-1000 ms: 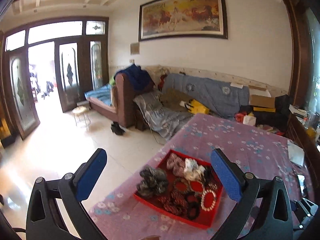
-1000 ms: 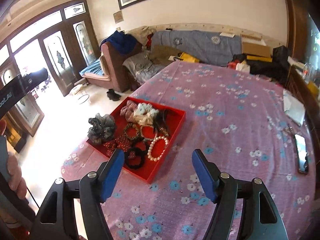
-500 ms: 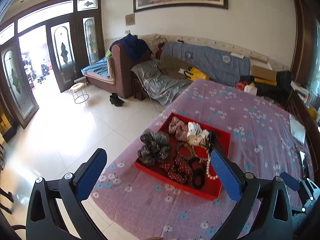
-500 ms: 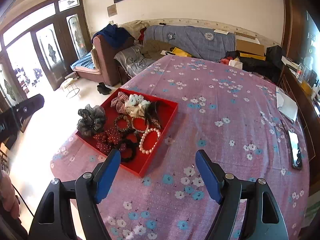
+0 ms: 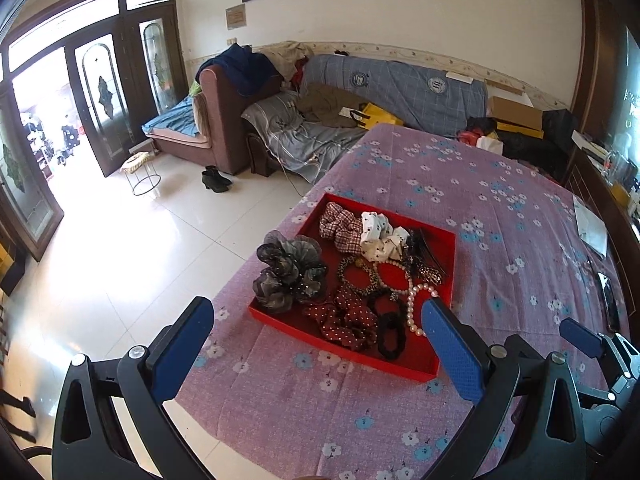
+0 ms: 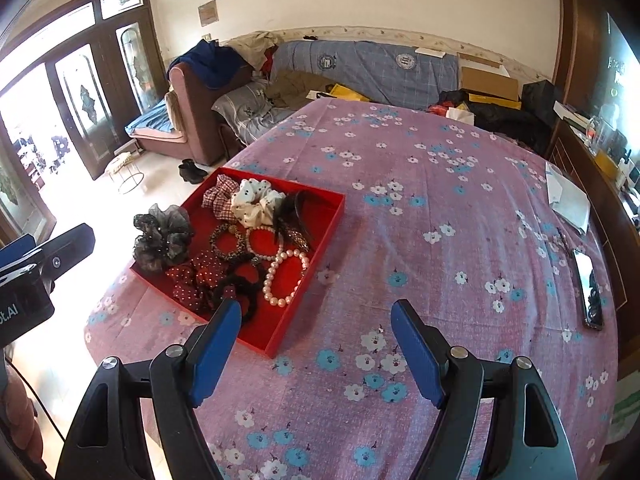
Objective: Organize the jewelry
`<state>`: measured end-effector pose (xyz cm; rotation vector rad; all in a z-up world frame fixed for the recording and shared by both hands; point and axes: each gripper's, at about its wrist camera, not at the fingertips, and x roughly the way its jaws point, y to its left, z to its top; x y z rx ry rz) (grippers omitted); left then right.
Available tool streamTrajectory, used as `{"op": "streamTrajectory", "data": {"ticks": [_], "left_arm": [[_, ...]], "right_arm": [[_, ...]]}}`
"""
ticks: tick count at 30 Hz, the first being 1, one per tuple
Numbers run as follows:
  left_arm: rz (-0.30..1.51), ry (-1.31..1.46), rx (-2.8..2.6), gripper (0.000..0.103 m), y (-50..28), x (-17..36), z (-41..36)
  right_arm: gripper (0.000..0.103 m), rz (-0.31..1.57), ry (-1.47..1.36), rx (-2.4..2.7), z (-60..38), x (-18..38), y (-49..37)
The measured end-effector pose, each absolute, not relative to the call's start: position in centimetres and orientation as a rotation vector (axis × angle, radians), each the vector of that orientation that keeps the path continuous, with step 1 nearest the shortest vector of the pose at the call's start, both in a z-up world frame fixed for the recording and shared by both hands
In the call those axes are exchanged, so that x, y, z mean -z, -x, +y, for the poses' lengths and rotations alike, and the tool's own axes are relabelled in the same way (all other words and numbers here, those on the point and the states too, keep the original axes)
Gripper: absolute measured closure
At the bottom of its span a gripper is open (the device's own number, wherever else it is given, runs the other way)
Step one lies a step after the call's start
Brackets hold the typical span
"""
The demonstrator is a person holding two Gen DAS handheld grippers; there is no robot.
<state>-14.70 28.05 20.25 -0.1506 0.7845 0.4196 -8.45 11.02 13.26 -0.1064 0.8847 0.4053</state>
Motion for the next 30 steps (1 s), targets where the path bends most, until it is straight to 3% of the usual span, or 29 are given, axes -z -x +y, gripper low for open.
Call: {"op": "streamTrajectory", "data": {"ticks": [30], "left_arm": [[0.919, 0.16, -0.327, 0.0, 10.5, -16.7, 29.9]], "right_arm": [[0.021, 0.986, 0.116, -0.331, 13.1, -10.3, 5.4]]}}
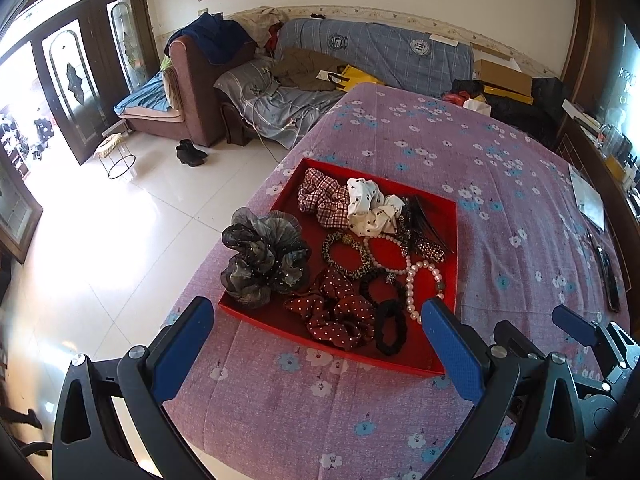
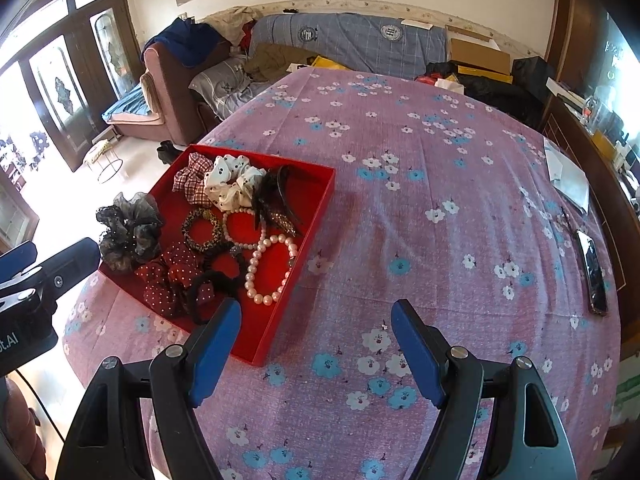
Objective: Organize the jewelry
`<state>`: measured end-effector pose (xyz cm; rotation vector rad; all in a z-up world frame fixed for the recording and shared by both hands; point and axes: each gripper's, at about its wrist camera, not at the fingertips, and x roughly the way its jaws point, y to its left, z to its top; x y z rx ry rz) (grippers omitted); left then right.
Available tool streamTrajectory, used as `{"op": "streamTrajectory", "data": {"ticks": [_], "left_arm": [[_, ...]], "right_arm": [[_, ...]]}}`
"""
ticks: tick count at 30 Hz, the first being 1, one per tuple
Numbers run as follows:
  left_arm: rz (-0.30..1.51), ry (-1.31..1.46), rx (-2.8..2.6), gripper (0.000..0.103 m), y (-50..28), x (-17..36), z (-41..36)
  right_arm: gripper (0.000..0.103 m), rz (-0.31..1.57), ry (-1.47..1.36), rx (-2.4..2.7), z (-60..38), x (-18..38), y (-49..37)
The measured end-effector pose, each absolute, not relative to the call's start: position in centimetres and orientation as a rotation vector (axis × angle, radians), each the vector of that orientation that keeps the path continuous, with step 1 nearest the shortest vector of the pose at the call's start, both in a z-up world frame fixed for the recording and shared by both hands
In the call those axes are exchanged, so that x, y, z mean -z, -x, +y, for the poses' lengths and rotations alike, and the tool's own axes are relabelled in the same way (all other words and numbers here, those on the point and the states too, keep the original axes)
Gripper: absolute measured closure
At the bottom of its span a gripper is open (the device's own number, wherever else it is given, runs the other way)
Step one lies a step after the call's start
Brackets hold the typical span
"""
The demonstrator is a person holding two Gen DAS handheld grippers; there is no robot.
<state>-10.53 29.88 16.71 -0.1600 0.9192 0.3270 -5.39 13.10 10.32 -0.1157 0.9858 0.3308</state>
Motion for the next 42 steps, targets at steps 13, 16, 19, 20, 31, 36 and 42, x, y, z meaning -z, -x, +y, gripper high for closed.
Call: {"op": "streamTrajectory", "data": {"ticks": [13, 16, 19, 20, 31, 36, 42], "left_arm": [[0.948, 0.161, -0.298, 0.0, 10.1, -15.6, 30.2], [0.956, 0.158, -0.298, 0.0, 9.9, -15.4, 30.3], [0.963, 0.157, -0.299, 0.0, 9.9, -15.1, 30.4], [0.966, 0.155, -0.301, 0.0, 9.9, -15.0, 30.5], [0.981, 0.157, -0.296, 0.0, 9.7, -14.6, 30.6], [0.987, 0.154, -0.278, 0.0, 9.4, -14.4, 30.5], [0.999, 0.165, -0.263, 0.0, 9.1, -14.1, 30.7]], "right_arm": [[0.021, 1.006, 0.121, -0.3, 13.6, -9.7, 5.2], [0.021, 1.009, 0.12, -0.296, 13.7, -9.5, 5.2], [0.021, 1.014, 0.119, -0.295, 13.8, -9.3, 5.1], [0.021, 1.015, 0.12, -0.295, 13.9, -9.2, 5.1], [0.021, 1.018, 0.125, -0.287, 14.2, -8.9, 4.8], [0.021, 1.024, 0.119, -0.268, 13.9, -8.7, 4.7], [0.021, 1.026, 0.126, -0.251, 13.9, -8.6, 4.6]]}}
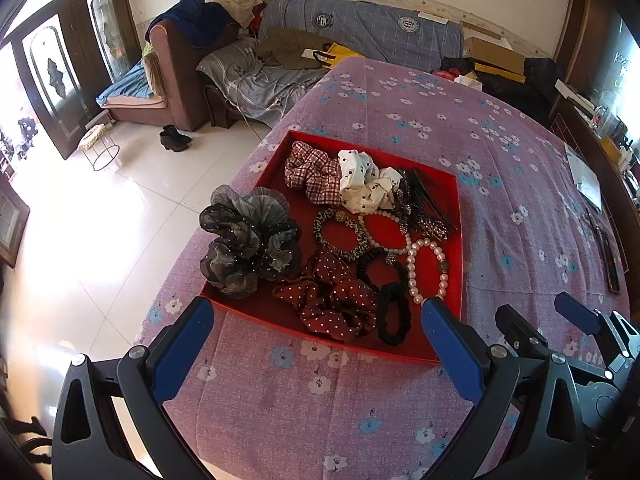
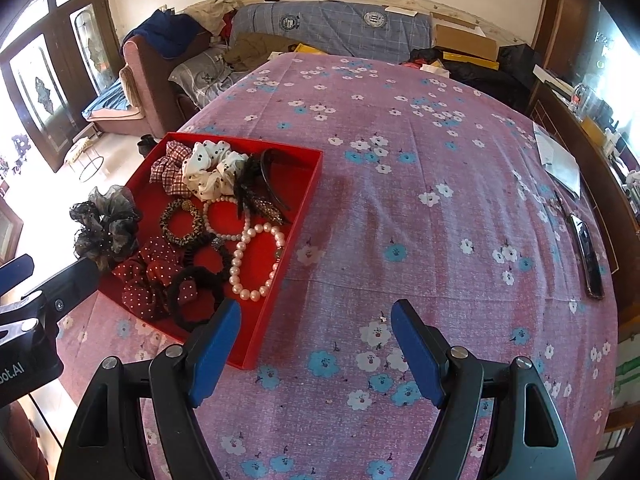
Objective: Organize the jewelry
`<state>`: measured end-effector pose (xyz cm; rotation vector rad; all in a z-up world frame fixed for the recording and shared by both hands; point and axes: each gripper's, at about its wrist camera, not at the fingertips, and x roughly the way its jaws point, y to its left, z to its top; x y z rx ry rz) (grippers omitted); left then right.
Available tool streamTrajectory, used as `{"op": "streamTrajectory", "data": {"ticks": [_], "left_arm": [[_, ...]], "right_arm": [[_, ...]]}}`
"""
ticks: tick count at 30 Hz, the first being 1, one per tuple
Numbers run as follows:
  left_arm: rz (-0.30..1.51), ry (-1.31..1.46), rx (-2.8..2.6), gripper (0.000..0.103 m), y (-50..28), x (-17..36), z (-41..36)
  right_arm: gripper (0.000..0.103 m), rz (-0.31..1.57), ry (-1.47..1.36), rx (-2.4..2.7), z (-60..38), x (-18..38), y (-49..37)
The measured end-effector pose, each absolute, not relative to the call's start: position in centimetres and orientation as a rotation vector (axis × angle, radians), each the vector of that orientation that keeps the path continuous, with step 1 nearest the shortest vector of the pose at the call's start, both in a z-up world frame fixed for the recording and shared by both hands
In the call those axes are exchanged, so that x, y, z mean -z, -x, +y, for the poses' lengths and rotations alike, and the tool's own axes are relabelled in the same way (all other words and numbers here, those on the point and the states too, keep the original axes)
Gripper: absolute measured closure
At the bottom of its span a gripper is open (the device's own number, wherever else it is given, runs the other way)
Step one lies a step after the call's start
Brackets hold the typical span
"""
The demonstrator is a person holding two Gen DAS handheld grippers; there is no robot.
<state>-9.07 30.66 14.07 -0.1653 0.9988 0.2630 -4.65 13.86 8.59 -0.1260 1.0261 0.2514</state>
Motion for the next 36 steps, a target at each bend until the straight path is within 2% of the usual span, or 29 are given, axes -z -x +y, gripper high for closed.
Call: {"op": "streamTrajectory", "data": {"ticks": [36], "left_arm": [[1.032, 0.2, -0.313, 0.0, 9.6, -12.8, 31.3]], "right_arm": [[0.021, 1.062, 0.143, -0.293, 14.4, -7.6, 5.1]]}}
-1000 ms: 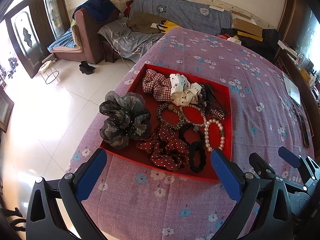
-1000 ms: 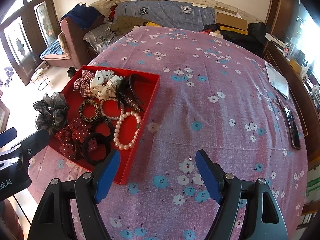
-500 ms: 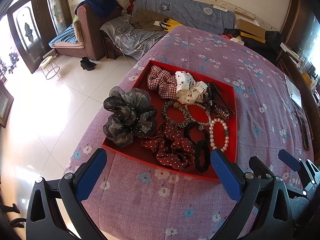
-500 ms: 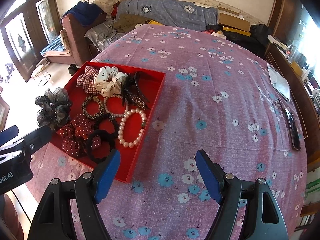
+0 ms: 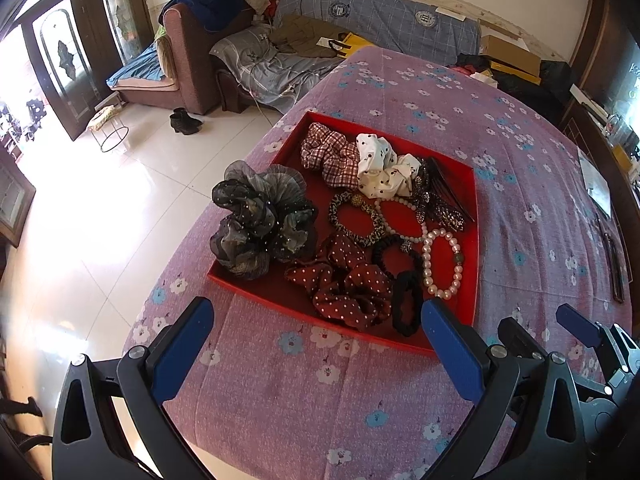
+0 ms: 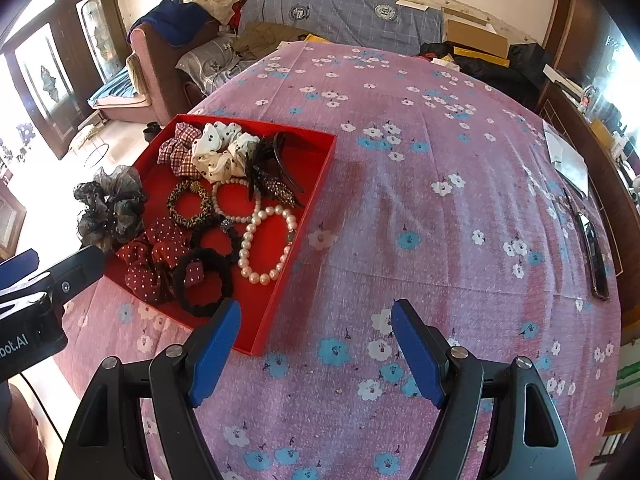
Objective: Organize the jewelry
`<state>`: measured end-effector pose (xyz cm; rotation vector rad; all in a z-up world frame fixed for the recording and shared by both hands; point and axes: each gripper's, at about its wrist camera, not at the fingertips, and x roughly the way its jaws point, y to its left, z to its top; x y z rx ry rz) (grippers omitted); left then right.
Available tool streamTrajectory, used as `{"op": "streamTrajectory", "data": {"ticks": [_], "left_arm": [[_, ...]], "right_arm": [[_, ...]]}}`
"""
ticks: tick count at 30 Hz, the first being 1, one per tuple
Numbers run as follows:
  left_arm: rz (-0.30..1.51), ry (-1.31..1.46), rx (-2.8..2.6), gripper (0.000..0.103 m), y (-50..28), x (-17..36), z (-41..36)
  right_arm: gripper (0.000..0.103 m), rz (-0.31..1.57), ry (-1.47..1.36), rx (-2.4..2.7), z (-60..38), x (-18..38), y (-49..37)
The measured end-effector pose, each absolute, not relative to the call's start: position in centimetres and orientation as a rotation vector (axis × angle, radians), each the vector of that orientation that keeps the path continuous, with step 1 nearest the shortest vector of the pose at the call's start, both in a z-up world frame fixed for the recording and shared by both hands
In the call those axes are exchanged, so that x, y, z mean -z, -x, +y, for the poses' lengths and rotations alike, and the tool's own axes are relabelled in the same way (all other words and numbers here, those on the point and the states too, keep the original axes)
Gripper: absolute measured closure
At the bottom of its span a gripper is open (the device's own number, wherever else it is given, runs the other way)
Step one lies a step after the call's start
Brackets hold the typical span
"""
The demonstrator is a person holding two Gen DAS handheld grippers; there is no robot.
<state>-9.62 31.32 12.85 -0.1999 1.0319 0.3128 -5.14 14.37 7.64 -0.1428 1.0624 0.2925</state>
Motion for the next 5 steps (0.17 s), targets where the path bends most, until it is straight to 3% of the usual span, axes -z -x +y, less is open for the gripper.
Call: {"op": "streamTrajectory", "data": {"ticks": [5], "left_arm": [[1.045, 0.193, -0.337, 0.0, 9.85, -12.94, 30.39]], "right_arm": [[0.021, 1.074, 0.134, -0.312, 13.43, -7.32, 5.31]]}}
